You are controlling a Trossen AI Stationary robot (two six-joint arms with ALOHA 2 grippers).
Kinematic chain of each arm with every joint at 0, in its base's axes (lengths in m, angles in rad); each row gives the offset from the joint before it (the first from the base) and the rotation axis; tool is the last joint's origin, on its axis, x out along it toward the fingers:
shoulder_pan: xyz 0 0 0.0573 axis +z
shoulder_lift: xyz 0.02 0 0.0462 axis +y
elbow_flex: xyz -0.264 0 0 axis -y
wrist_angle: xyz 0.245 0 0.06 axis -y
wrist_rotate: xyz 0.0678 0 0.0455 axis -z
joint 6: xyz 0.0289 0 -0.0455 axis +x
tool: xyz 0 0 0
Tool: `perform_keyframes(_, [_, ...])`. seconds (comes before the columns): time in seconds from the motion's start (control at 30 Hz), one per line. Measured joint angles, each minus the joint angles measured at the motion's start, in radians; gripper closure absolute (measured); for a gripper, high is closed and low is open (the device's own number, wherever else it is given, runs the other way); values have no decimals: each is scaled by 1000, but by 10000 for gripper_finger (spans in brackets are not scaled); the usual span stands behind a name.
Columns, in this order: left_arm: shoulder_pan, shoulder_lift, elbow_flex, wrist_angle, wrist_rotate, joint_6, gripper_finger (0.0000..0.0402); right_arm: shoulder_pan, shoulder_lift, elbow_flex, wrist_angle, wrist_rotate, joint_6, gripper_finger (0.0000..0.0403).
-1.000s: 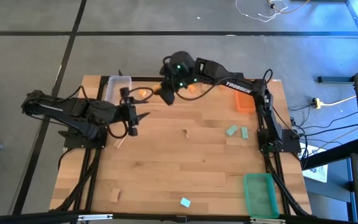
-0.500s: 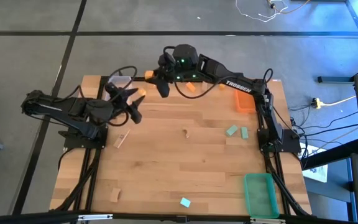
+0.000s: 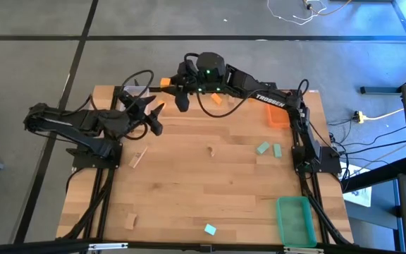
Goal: Sort & place blocks by color
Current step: Put the orange block into the transparent bin
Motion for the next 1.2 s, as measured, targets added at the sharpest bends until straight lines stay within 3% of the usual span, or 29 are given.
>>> perform_keyframes(0.23, [24, 20, 0, 107, 8, 77, 219, 0, 0, 0, 8, 0, 0, 272])
perform_keyframes(1.2, [99, 82, -1, 253, -1, 172, 219, 32, 0, 2, 11, 9, -24, 272])
